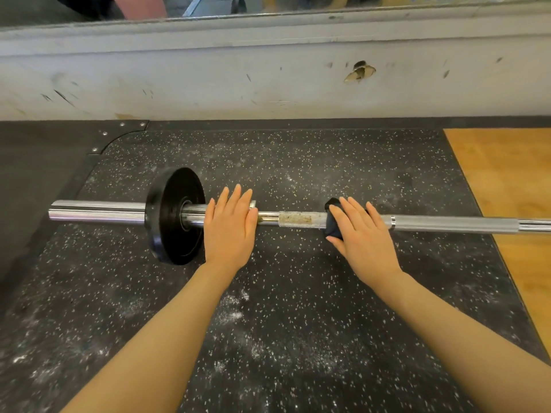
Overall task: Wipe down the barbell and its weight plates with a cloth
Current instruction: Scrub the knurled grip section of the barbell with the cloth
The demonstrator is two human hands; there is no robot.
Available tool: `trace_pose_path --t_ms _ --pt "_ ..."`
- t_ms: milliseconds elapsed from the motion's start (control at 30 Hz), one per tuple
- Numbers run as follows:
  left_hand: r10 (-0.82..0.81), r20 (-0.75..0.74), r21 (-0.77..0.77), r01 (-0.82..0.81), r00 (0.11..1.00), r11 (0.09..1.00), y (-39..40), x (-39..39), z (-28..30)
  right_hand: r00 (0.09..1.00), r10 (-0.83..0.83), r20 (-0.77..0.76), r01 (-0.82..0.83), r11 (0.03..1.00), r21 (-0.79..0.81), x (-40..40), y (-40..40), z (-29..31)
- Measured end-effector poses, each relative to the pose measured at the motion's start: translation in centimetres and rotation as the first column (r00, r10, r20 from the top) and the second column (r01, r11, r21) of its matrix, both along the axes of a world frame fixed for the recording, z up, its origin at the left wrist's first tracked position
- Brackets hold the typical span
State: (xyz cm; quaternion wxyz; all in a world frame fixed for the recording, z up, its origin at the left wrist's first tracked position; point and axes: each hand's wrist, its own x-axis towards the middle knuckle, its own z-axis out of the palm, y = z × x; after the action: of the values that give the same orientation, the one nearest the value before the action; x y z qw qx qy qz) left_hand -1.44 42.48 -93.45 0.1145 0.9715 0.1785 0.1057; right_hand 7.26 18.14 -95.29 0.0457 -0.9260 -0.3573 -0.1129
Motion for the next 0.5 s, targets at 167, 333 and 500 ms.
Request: trace_pose_path --t_ms 167,333,500 --pt "-0.003 0.002 0.058 0.003 1.000 0.998 -2.3 -2.2 0.5 0.998 0.007 0.056 -0.007 1.000 -0.016 -2.1 -0.7 -0.5" --pt "-0.201 -0.108 0.230 0.221 0.974 0.948 -6.0 -1.2 0.8 0.995 0.073 0.072 -0.071 0.997 -0.020 -3.2 -0.7 -1.0" --pt "-0.214 -0.294 0.327 0.308 0.932 0.893 -6.6 -1.6 0.0 0.992 0.075 0.097 -0.072 0.997 -0.035 -3.8 -1.6 -1.3"
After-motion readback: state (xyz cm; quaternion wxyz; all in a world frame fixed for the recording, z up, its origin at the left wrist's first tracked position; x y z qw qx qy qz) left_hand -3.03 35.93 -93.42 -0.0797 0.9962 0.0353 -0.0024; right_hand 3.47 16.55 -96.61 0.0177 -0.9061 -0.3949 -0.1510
